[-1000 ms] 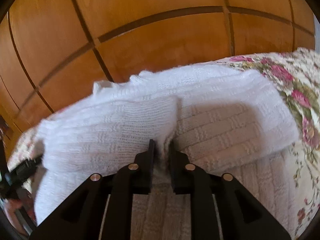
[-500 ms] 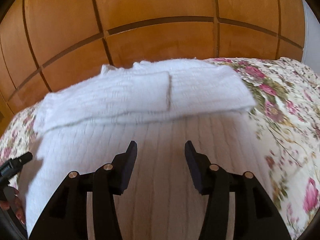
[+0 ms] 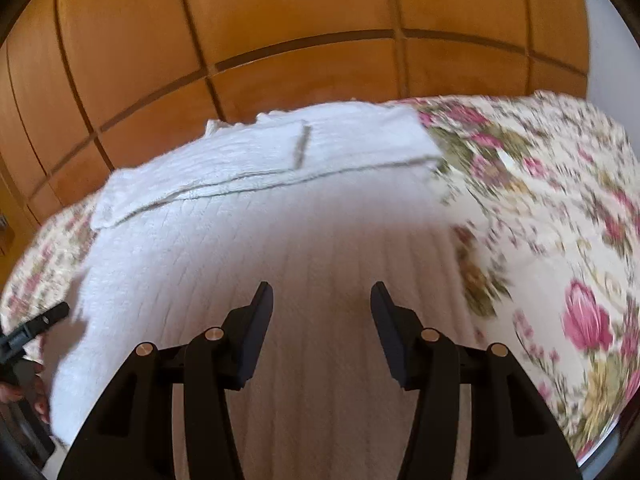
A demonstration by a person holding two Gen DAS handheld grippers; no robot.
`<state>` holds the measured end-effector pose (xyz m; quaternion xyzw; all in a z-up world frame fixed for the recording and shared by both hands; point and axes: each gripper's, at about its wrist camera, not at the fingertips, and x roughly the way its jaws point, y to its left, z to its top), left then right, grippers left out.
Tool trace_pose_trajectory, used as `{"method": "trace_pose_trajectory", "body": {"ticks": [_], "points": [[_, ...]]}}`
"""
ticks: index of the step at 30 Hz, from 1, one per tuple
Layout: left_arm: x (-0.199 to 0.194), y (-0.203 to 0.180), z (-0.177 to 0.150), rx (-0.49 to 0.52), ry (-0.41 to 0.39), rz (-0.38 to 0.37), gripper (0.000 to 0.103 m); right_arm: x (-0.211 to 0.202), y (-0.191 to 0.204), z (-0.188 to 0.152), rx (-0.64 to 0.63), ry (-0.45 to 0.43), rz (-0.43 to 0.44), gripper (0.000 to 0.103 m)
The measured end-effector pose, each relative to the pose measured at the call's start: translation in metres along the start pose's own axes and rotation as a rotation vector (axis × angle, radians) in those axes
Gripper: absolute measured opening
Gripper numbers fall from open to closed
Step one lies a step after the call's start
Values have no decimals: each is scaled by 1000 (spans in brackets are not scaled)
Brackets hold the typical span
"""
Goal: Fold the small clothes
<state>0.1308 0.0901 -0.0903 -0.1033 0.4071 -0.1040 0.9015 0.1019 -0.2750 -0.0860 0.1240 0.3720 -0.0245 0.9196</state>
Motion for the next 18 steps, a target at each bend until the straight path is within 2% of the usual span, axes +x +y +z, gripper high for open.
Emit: {"method": "trace_pose_trajectory", "body": {"ticks": [3, 6, 10, 12, 14, 16, 18], "points": [[-5, 1, -6, 27, 7, -21, 99, -20, -18, -8, 49, -24, 25, 51], [-11, 5, -12, 24, 10, -34, 99, -34, -32, -14, 73, -37, 10, 51], [-17, 8, -16, 22, 24, -61, 99, -47, -51, -22, 111, -33, 6, 51], [-22, 11, -17, 15, 35, -89, 99, -50, -60, -28, 132, -18, 32, 48], [-26, 16, -19, 5, 36, -117, 94, -50, -65, -33, 139, -1, 45, 46], [-29, 20, -20, -6, 42, -145, 78, -48, -71, -39, 153, 16, 63, 46], [-31, 23, -24, -13, 54, -190, 74, -46, -78, -44, 186, 27, 99, 46]]}}
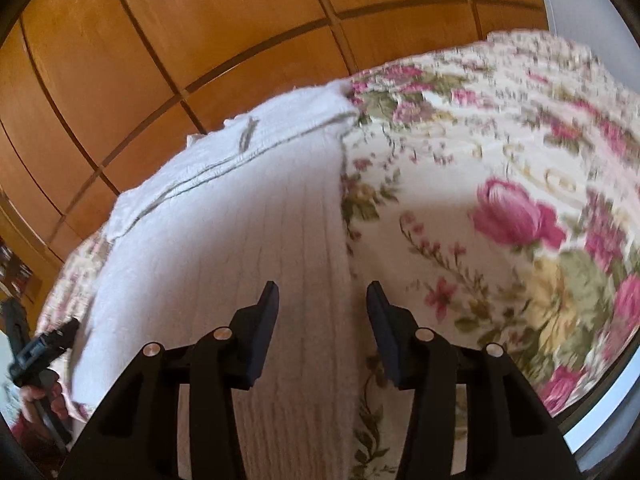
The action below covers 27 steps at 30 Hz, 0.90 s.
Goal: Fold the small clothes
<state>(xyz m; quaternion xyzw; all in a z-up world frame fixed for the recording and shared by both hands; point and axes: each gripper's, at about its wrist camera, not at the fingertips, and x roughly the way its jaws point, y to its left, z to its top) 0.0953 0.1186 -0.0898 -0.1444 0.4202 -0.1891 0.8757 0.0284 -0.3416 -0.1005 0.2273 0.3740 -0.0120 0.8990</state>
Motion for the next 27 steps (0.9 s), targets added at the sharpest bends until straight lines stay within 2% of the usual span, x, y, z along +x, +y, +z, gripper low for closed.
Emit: {"method": "trace_pose_trajectory", "body": {"ticks": [4, 6, 8, 9, 16, 19, 22, 24, 27], "points": [[-1, -1, -11, 2, 23, -144, 74, -2, -17, -5, 92, 12, 130, 45], [0, -4, -17, -3, 35, -208, 73, -2, -25, -7, 134, 17, 175, 41], [2, -10, -20, -3, 55, -268, 66, -3, -31, -9, 162, 19, 199, 34], [4, -12, -21, -4, 66, -283, 65, -3, -33, -10, 172, 22, 210, 32], [13, -18, -19, -6, 114, -337, 65, -4, -26, -25, 151, 62, 345, 31], [16, -25, -22, -1, 135, -386, 65, -1, -20, -29, 132, 93, 396, 31], [21, -28, -24, 23, 131, -364, 65, 2, -12, -32, 94, 93, 382, 31], [24, -33, -23, 41, 124, -337, 66, 5, -13, -30, 116, 96, 387, 30], [25, -40, -24, 67, 129, -311, 68, 5, -18, -30, 144, 106, 380, 19]]}}
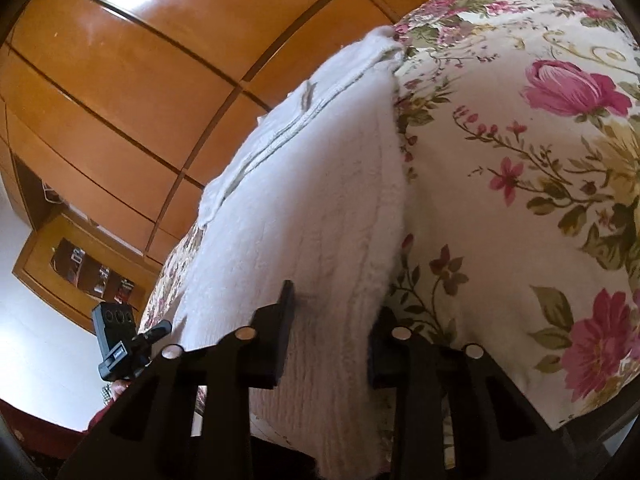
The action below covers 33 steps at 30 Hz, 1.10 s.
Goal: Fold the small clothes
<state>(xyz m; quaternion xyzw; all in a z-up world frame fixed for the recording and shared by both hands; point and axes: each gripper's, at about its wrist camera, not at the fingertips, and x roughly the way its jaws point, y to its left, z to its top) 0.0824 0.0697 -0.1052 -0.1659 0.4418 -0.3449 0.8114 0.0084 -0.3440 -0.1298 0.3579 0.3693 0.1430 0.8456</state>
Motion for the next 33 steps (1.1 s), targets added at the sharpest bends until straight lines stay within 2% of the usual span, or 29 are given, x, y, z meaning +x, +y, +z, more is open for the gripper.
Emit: {"method": "trace_pose_trajectory", "body": {"ticks": [1, 2, 3, 4, 6, 8, 12, 19, 25, 28, 33], "points": [[2, -1, 1, 2, 6, 13, 63, 0, -1, 0, -1, 2, -18, 11], [1, -1, 0, 0, 9, 28, 56, 0, -1, 0, -2, 3, -24, 9], [1, 0, 1, -8, 15, 61, 34, 0, -3, 0, 1, 3, -20, 8], [0, 4, 1, -24, 18, 88, 22, -1, -2, 0, 5, 1, -14, 8], [-5, 14, 2, -99, 22, 11, 14, -1, 1, 1, -9, 3, -18, 7], [-13, 12, 1, -97, 1, -14, 12, -3, 7, 3, -23, 0, 13, 6], [-32, -1, 2, -72, -43, -76, 10, -15, 18, 6, -22, -37, 139, 6], [-79, -27, 7, -19, -188, -174, 5, -31, 38, 9, -24, -86, 345, 6], [-111, -40, 1, -10, -254, -253, 5, -52, 45, 11, -3, -123, 447, 6], [-122, -48, -4, 5, -269, -280, 5, -69, 46, 9, -13, -150, 496, 6], [-140, -63, -16, 20, -267, -368, 5, -96, 53, 1, -46, -176, 548, 6]]}}
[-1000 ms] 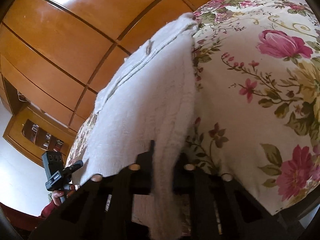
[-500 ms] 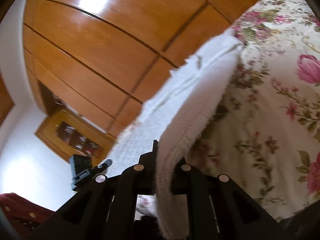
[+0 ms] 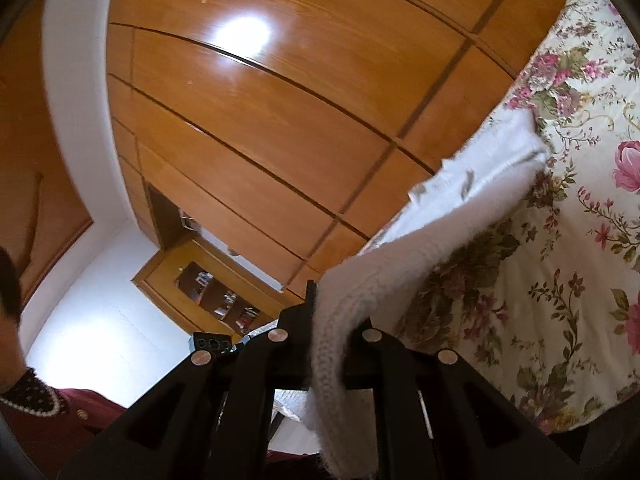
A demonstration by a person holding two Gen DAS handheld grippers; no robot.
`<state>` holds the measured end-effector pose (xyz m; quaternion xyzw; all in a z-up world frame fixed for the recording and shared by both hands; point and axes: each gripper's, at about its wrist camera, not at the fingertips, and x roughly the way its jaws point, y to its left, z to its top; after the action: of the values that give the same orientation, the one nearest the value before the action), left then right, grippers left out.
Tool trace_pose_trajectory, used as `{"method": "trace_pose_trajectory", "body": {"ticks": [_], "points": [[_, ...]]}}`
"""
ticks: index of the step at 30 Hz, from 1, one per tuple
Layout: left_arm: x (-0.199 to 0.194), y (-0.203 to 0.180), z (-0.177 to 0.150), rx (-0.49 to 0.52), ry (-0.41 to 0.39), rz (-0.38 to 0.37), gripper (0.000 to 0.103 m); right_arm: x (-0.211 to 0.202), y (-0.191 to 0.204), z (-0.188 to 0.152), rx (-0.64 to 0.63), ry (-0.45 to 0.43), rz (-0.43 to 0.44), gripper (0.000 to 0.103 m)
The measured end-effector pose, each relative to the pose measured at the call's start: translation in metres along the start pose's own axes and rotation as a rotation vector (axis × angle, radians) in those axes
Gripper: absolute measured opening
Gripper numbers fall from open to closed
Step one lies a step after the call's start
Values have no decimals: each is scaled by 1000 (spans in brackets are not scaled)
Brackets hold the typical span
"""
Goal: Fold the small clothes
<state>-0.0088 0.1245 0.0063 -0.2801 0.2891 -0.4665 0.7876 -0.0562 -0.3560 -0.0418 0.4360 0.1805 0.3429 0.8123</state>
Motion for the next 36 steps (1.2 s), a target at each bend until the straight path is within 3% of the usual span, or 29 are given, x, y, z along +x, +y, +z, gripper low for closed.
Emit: {"method": "trace_pose_trajectory", "body": {"ticks": [8, 11, 14, 16, 19, 22, 32, 36], "points": [[-34, -36, -15, 13, -12, -180, 5, -38, 32, -16, -31, -18, 119, 6], [-38, -31, -20, -49, -7, -224, 5, -47, 32, -20, 8, -34, 150, 6], [-35, -14, -24, -123, -8, -218, 5, -49, 22, -21, 52, -43, 138, 6], [-35, -2, -26, -184, -24, -196, 5, -49, 13, -21, 104, -53, 135, 6], [-22, 29, -23, -331, -7, -86, 5, -48, 0, -18, 171, -64, 109, 7], [-14, 49, -21, -409, -13, -60, 5, -44, -14, -12, 226, -89, 102, 7], [10, 72, 22, -370, 6, 32, 5, -13, -62, 19, 391, -157, 66, 7], [23, 92, 35, -384, 5, 70, 5, 5, -73, 38, 396, -151, 23, 7]]}}
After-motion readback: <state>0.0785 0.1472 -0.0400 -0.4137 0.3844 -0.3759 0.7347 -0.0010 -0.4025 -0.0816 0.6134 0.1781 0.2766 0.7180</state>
